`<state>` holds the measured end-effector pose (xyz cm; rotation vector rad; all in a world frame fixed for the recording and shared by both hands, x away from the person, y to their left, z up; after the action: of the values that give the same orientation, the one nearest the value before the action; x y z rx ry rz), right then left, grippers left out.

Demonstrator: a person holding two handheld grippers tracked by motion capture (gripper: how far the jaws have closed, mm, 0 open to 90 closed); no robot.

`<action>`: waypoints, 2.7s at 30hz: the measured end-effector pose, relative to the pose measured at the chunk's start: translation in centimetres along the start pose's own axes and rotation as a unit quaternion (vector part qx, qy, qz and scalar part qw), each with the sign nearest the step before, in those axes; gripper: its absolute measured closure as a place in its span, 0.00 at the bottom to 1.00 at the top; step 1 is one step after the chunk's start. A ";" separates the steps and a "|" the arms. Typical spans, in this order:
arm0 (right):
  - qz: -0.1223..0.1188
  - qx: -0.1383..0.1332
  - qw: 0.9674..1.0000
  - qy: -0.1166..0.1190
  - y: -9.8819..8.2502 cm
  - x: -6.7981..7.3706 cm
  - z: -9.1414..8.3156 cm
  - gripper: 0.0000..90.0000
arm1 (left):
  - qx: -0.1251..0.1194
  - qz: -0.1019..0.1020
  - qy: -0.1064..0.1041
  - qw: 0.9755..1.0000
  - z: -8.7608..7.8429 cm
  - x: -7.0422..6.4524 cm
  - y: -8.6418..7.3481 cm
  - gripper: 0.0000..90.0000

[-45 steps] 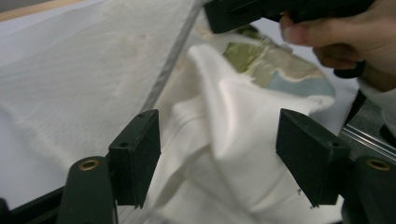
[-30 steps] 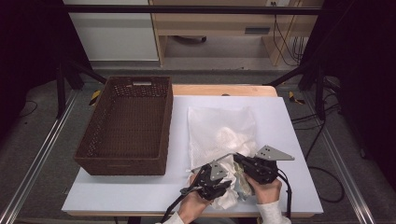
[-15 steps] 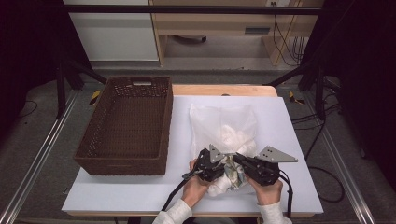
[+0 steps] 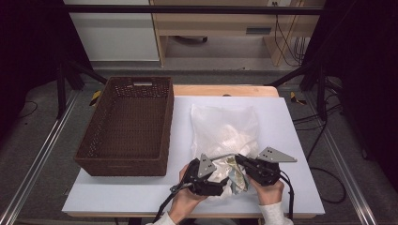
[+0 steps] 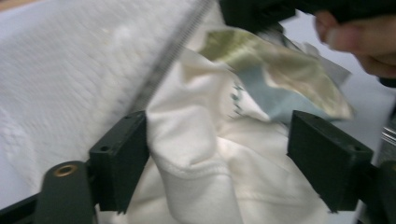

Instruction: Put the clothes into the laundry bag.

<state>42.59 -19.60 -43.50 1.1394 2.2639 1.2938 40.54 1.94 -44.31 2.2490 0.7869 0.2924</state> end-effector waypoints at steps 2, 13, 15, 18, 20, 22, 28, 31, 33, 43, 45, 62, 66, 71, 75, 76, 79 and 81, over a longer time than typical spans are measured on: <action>0.000 0.001 1.000 0.000 0.0 0.0 0.0 0.99 | 0.012 0.015 0.016 1.000 0.4 -0.8 -0.6 0.18; -0.002 0.004 1.000 0.001 0.0 0.1 0.3 0.99 | 0.056 0.008 0.013 0.998 3.9 -1.1 -0.8 0.72; -0.001 0.004 1.000 0.003 -0.1 0.0 0.3 0.99 | 0.044 0.011 0.007 0.999 3.0 -0.9 -0.2 0.78; 0.003 -0.002 1.000 0.006 0.0 0.1 0.0 0.99 | 0.025 0.013 0.015 1.000 2.2 -0.4 0.7 0.79; 0.005 -0.009 1.000 0.010 0.1 0.0 -0.3 0.99 | 0.022 0.014 0.027 0.999 2.1 -0.1 1.7 0.79; 0.003 -0.015 1.000 0.010 0.3 0.1 -0.6 0.99 | 0.024 0.016 0.033 0.999 2.4 0.0 1.9 0.79; -0.004 -0.015 1.000 0.015 0.4 0.4 -0.7 0.99 | 0.007 0.007 0.055 0.998 5.7 2.0 1.6 0.74; 0.002 -0.009 1.000 0.017 0.2 0.2 -0.4 0.99 | 0.003 0.013 0.058 0.998 5.8 2.2 1.6 0.69; 0.000 -0.007 1.000 0.015 0.1 0.2 -0.3 0.99 | 0.001 0.009 0.056 0.998 5.6 2.3 1.4 0.63; 0.001 -0.006 1.000 0.006 0.1 0.0 -0.3 0.99 | 0.009 0.020 0.028 0.999 1.1 0.2 -0.8 0.28; 0.002 -0.006 1.000 0.007 0.1 0.0 -0.3 0.99 | 0.025 0.013 0.020 0.999 1.2 -0.2 -1.7 0.29; 0.001 -0.021 1.000 0.021 0.2 0.0 -0.7 0.99 | 0.036 0.021 0.064 0.997 4.7 0.5 2.1 0.83; -0.005 -0.023 0.999 0.023 0.3 0.2 -0.8 0.99 | 0.014 0.001 0.083 0.996 5.9 2.1 2.0 0.81; -0.001 -0.015 1.000 0.019 0.2 0.1 -0.7 0.99 | 0.001 -0.013 0.099 0.995 6.2 3.0 1.9 0.77; 0.000 -0.007 1.000 0.014 0.0 -0.1 -0.3 0.99 | 0.007 -0.011 0.083 0.996 5.2 3.1 1.3 0.58; 0.001 -0.004 1.000 0.012 0.0 -0.1 -0.3 0.99 | 0.002 -0.016 0.068 0.998 4.2 3.0 0.8 0.52; -0.001 -0.006 1.000 0.011 0.0 -0.1 -0.3 0.99 | -0.006 -0.019 0.044 0.999 2.9 2.8 0.4 0.39; -0.001 -0.006 1.000 0.010 0.0 -0.1 -0.4 0.99 | -0.008 -0.008 0.034 0.999 1.5 2.4 0.0 0.35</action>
<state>42.40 -19.87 -43.34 1.1252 2.2665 1.3228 43.08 2.60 -45.48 2.2263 0.8356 0.3681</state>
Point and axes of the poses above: each handheld gripper's, and its own axes: z roughly forward along the jaws, y roughly out of its top, x roughly to its left, the point moved 1 cm from there along z, roughly forward along the jaws, and after that the axes turned 11 degrees about x, right-handed, at the moved point
